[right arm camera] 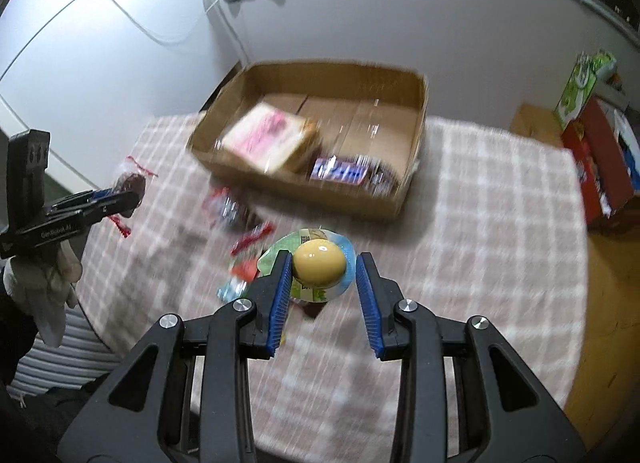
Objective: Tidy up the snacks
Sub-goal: 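Carry the pastry with the left tool toward the box while the right tool carries the ball candy there, then open both tools over the box, releasing pastry and ball candy, then grasp the green-red candy pack with the left tool while the right tool grasps the yellow candy, then carry both candies over the box and open both tools to drop them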
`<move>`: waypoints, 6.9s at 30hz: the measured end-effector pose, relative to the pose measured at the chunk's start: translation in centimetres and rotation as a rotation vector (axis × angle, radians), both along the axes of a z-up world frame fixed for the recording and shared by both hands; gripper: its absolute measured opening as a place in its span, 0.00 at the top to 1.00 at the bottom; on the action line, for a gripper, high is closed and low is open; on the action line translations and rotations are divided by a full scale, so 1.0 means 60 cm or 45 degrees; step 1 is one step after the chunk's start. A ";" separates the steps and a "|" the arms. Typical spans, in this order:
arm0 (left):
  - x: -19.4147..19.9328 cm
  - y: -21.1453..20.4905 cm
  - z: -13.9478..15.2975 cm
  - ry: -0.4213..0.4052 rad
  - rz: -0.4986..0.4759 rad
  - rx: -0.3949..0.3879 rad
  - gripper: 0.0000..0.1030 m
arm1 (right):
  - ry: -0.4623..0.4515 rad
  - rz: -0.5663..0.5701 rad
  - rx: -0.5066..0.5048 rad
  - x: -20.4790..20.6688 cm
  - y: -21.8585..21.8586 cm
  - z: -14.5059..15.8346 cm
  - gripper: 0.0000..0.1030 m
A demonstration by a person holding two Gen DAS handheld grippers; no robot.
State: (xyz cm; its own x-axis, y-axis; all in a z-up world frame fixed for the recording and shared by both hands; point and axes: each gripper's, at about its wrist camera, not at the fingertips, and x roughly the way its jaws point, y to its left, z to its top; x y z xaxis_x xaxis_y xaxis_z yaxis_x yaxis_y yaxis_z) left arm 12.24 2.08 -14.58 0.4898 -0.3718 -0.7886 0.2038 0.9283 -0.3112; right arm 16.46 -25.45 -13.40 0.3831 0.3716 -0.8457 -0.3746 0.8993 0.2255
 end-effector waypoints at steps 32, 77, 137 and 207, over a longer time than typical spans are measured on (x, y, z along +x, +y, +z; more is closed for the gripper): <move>0.235 -0.084 -0.012 -0.011 -0.055 0.063 0.65 | 0.001 -0.053 -0.089 0.254 0.045 -0.035 0.67; -0.007 -0.045 -0.052 0.116 -0.005 -0.066 0.47 | 0.111 0.041 0.009 -0.052 0.053 -0.076 0.31; -0.012 -0.118 -0.128 0.264 -0.147 -0.116 0.69 | 0.214 0.073 -0.020 -0.065 0.084 -0.161 0.75; 0.197 -0.153 -0.027 0.052 -0.120 0.017 0.57 | -0.044 -0.051 -0.079 0.218 0.039 -0.017 0.38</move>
State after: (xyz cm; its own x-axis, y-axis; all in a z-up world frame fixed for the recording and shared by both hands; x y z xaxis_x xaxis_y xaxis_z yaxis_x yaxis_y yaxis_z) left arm 24.04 -7.12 -16.22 0.4205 -0.4037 -0.8125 0.2775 0.9098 -0.3085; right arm 29.54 -23.13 -14.41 0.4259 0.3029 -0.8525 -0.3446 0.9256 0.1567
